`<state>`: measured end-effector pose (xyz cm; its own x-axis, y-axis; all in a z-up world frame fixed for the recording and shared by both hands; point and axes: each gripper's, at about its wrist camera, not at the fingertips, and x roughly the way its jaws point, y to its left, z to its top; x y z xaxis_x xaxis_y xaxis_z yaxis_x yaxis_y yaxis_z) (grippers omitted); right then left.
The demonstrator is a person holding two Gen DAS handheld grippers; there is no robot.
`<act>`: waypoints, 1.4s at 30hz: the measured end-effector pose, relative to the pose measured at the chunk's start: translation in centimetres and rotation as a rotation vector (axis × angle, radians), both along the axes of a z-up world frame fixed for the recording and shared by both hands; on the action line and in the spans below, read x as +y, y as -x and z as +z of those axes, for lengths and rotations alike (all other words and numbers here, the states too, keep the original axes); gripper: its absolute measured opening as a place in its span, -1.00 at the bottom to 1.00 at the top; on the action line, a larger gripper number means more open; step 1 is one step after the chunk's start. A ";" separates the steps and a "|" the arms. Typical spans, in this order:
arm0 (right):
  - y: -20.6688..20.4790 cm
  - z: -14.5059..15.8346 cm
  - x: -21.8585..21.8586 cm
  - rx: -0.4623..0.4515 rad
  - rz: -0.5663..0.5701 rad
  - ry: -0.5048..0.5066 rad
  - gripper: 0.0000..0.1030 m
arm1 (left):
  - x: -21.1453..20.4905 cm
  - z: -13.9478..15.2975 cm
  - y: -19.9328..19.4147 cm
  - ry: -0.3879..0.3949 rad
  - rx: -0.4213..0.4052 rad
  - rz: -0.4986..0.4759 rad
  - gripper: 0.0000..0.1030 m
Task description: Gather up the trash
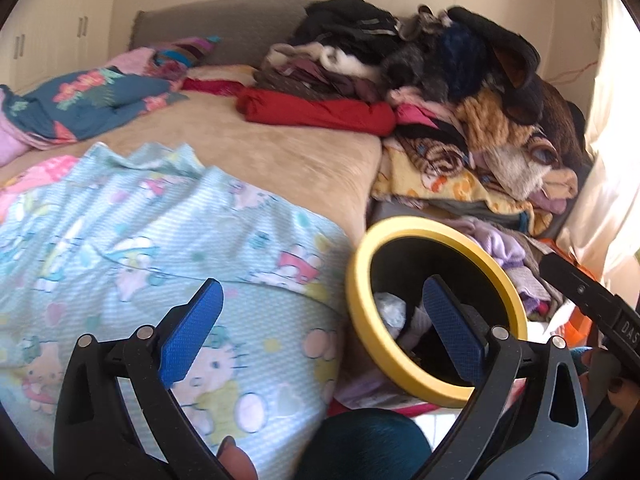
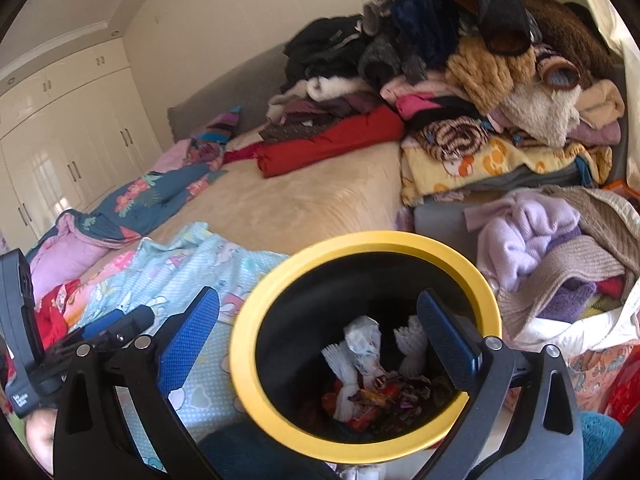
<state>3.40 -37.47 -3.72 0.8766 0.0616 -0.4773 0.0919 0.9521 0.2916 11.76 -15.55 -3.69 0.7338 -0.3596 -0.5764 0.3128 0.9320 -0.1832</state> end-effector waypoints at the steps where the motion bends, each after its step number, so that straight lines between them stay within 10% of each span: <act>1: 0.2 0.1 0.4 -0.016 0.010 0.008 0.87 | 0.5 0.2 0.2 0.002 -0.010 0.013 0.78; 23: 6.0 3.0 7.8 -0.359 0.101 0.151 0.88 | 9.4 2.8 7.2 0.000 -0.215 0.231 0.79; 42: 5.5 1.0 9.6 -0.349 0.095 0.220 0.88 | 10.0 2.1 8.3 0.007 -0.257 0.249 0.79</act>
<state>-2.10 -27.89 -2.75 0.9834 0.0794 -0.1633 -0.0673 0.9947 0.0783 3.46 -5.58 -1.55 0.9204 -0.1543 -0.3594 0.1125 0.9845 -0.1344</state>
